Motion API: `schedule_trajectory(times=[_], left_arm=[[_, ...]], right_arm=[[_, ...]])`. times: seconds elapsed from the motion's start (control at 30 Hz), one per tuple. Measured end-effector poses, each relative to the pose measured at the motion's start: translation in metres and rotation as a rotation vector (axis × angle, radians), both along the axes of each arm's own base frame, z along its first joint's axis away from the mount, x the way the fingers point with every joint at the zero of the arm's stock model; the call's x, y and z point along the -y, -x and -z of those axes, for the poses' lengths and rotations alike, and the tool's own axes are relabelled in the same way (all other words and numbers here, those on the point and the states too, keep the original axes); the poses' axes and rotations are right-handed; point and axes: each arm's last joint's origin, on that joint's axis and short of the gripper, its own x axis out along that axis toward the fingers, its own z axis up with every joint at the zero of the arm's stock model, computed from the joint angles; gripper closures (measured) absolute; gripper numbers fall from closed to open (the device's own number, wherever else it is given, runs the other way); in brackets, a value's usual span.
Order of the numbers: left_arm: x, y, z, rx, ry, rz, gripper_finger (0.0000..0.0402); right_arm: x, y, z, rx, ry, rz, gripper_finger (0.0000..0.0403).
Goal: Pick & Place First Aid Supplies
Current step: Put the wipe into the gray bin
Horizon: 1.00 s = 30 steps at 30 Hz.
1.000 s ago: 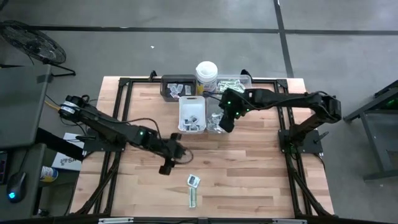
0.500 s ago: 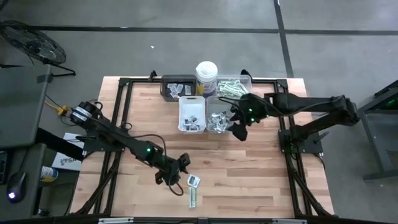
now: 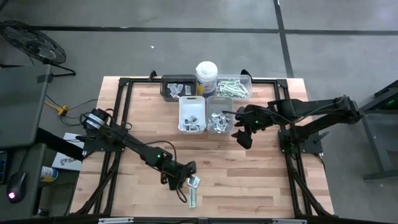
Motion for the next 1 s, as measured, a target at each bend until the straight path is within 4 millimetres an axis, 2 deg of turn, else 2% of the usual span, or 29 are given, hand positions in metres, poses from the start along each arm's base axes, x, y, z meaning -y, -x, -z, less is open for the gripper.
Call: schedule_trajectory(times=[0.37,0.87,1.0], left_arm=[[0.005,-0.007,0.020,-0.014,-0.057,0.100,0.0207],[0.006,-0.013,0.021,0.084,-0.134,0.169,0.0207],[0.006,-0.013,0.027,0.072,-0.138,0.172,0.0207]], right_arm=[[-0.006,0.003,0.002,-0.032,-0.005,0.014,0.0155],[-0.007,0.004,0.003,-0.042,-0.002,0.024,0.0155],[-0.007,0.004,0.003,-0.042,-0.001,0.025,0.0155]])
